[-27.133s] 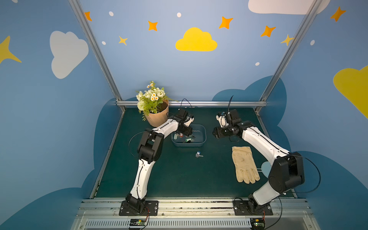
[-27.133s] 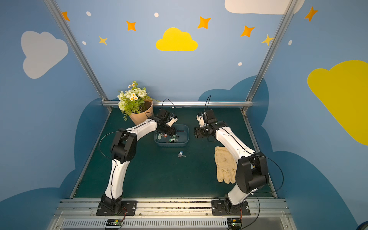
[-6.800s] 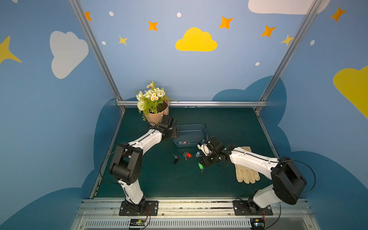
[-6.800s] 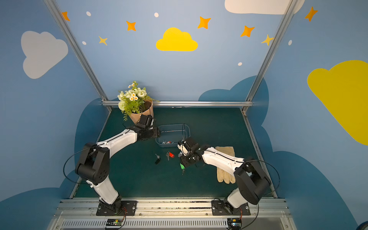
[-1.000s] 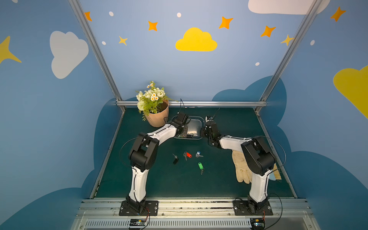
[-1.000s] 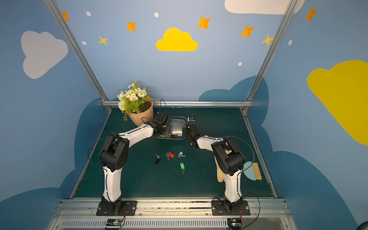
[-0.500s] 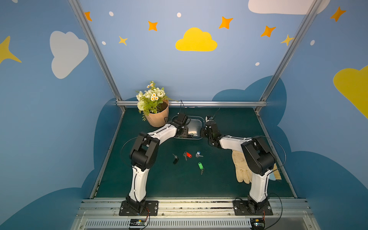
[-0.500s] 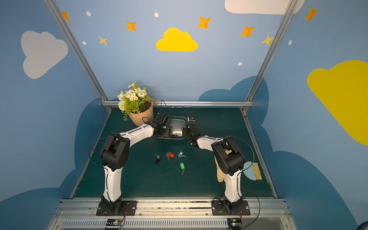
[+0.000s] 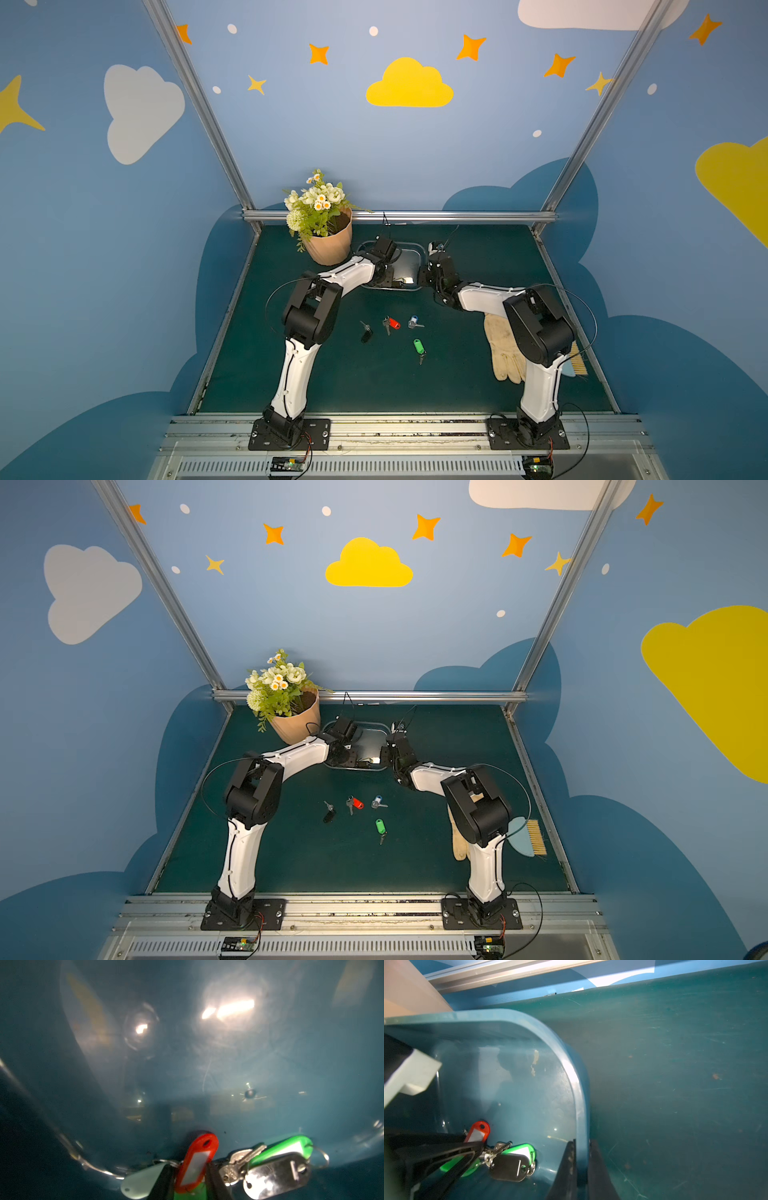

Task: Take the keys out of the storage box
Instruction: Pick up the key from the storage box.

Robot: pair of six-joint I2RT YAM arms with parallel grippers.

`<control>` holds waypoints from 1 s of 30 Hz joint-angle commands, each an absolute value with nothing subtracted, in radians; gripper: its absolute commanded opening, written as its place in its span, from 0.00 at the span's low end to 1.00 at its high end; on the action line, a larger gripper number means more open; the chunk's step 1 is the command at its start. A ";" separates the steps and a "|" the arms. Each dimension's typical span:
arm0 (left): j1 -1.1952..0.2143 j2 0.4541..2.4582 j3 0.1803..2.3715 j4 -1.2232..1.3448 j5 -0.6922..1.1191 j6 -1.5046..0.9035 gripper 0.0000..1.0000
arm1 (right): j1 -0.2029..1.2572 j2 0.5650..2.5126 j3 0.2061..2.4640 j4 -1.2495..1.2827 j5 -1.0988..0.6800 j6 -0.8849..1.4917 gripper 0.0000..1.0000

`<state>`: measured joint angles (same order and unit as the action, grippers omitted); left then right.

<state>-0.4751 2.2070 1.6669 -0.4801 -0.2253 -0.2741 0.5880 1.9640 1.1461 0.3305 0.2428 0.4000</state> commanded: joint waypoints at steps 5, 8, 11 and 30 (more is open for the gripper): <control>-0.471 2.191 1.674 -0.501 -0.225 -0.276 0.03 | 0.589 1.954 1.151 0.279 0.239 0.399 0.00; -0.470 2.164 1.671 -0.499 -0.220 -0.278 0.03 | 0.589 1.952 1.149 0.280 0.238 0.400 0.00; -0.471 2.130 1.661 -0.494 -0.206 -0.281 0.03 | 0.590 1.951 1.149 0.278 0.239 0.402 0.00; -0.459 1.827 1.488 -0.425 -0.117 -0.314 0.03 | 0.580 1.972 1.211 0.168 0.255 0.413 0.00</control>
<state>-0.4644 1.9114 1.5185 -0.4286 -0.1535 -0.3031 0.5842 1.9640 1.1690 0.2764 0.2485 0.4084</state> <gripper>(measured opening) 0.062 0.090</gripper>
